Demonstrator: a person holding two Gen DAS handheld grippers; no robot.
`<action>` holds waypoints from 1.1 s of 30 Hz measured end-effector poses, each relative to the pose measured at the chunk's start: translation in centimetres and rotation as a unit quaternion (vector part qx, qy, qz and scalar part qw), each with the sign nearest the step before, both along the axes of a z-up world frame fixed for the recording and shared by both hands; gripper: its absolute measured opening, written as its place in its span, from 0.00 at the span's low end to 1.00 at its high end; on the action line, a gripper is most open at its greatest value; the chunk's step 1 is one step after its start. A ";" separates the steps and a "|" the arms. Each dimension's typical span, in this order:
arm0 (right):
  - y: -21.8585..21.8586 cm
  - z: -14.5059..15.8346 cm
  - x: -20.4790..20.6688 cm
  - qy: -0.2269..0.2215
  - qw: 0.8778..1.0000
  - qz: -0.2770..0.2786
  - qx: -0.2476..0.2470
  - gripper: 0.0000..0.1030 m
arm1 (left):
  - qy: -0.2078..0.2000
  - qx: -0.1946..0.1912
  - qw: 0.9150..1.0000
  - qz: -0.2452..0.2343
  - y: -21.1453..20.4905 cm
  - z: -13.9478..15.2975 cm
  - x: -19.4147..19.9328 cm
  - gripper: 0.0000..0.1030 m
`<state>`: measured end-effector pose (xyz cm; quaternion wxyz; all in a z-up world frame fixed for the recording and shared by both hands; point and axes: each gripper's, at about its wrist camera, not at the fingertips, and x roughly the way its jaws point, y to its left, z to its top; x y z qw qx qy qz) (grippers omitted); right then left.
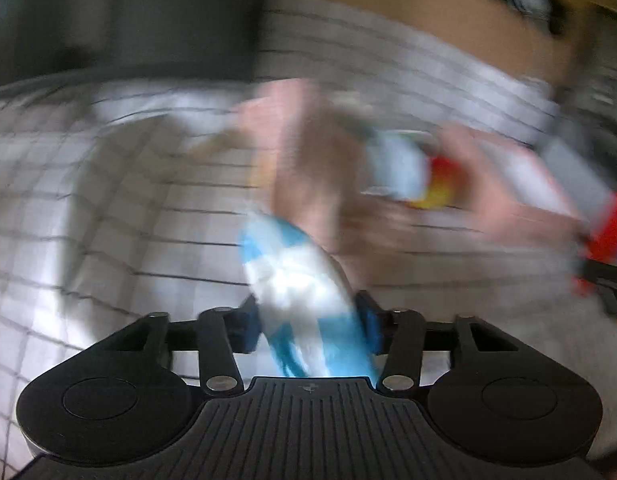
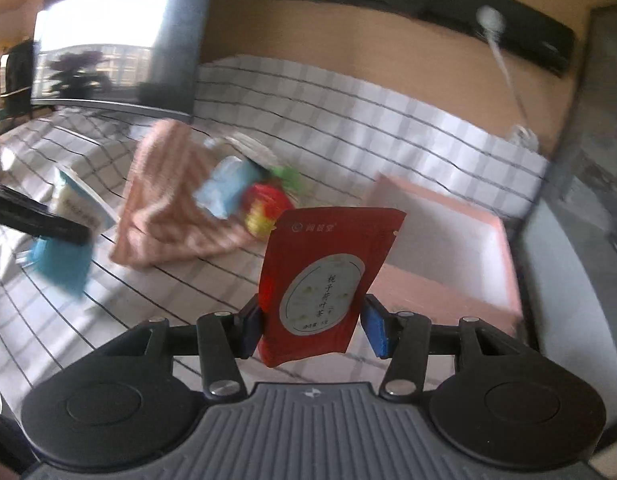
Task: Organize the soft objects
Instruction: 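Carry the red sachet and blue wipe pack into the pink box and release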
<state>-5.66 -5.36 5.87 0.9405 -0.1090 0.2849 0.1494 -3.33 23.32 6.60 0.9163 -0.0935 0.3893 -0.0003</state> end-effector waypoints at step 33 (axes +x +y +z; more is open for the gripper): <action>-8.9 3.5 -0.3 -0.036 0.989 -0.109 0.089 0.50 | -0.078 -0.127 0.973 -0.178 -13.1 8.8 13.3 0.46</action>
